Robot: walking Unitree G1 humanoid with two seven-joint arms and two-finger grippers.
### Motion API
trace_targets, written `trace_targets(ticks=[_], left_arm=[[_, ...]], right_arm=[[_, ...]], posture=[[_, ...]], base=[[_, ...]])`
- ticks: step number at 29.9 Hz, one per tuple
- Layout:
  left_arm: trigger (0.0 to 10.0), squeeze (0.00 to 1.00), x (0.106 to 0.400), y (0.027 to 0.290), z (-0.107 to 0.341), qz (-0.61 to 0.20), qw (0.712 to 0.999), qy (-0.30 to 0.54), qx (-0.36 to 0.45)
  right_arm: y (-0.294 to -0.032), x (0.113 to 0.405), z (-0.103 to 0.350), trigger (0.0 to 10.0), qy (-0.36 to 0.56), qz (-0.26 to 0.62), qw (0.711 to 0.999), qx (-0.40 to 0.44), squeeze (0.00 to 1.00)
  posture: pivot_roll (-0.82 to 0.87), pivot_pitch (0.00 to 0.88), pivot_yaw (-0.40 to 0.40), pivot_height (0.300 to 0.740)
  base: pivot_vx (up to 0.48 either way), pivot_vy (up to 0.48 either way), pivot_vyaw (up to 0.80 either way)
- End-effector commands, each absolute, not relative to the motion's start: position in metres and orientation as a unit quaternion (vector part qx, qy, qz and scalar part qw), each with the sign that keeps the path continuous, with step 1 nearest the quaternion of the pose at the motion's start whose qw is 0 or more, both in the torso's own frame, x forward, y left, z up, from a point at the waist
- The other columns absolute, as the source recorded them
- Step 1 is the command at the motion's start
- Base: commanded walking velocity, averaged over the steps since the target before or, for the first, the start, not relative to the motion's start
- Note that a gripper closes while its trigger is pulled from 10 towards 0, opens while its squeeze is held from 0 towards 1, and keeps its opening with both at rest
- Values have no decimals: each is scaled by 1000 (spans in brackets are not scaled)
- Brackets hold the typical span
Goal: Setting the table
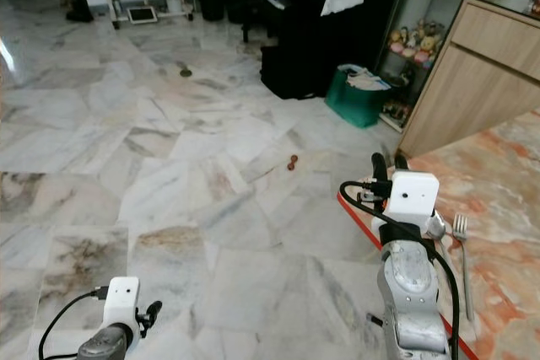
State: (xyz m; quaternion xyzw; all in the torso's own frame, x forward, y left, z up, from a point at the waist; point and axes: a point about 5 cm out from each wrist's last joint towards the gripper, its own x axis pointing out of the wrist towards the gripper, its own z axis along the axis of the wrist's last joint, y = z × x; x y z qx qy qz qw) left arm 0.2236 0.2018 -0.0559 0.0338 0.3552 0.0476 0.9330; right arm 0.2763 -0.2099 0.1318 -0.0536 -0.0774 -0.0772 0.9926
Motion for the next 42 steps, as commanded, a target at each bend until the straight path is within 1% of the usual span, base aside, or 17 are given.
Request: trace_targets(ticks=[1,15,29,31,33,35,37,38,40,42], left_arm=[[10000,0,220,201,-59,48,928,368,33],[10000,0,221,201,-58,47,929,366,39],[10000,0,220,201,-59,46,928,368,36],[10000,0,219,201,-60,45,927,370,36],[10000,0,218,201,-60,44,927,372,36],[10000,0,218,201,-60,43,926,373,37],[10000,0,218,201,-61,43,926,373,37],[10000,0,217,202,-61,42,926,374,38],[10000,0,216,202,-61,40,924,377,39],[10000,0,216,202,-62,40,924,378,39]], right_arm=[[-212,277,134,10000,-78,-82,992,-54,0],[-213,276,132,10000,-70,-84,992,-59,0],[-218,271,131,10000,-57,-94,991,-74,0],[-221,265,127,10000,-40,-100,991,-83,0],[-226,254,120,10000,0,-110,988,-109,0],[-228,245,121,10000,28,-117,988,-101,0],[-228,242,122,10000,36,-118,987,-100,0],[-229,237,119,10000,71,-121,985,-102,0],[-232,230,113,10000,112,-129,980,-102,0],[-236,222,110,10000,142,-139,977,-82,0]], posture=[[69,0,-41,740],[69,0,-42,740],[55,0,-40,740],[54,0,-41,740],[53,0,-40,740],[43,0,-36,740],[43,0,-36,740],[37,0,-35,740],[32,0,-34,740],[32,0,-34,740]], base=[[0,-259,0],[0,-311,0],[0,0,0],[0,0,0],[0,0,0],[0,0,0],[0,0,0],[0,0,0],[0,0,0],[0,0,0]])
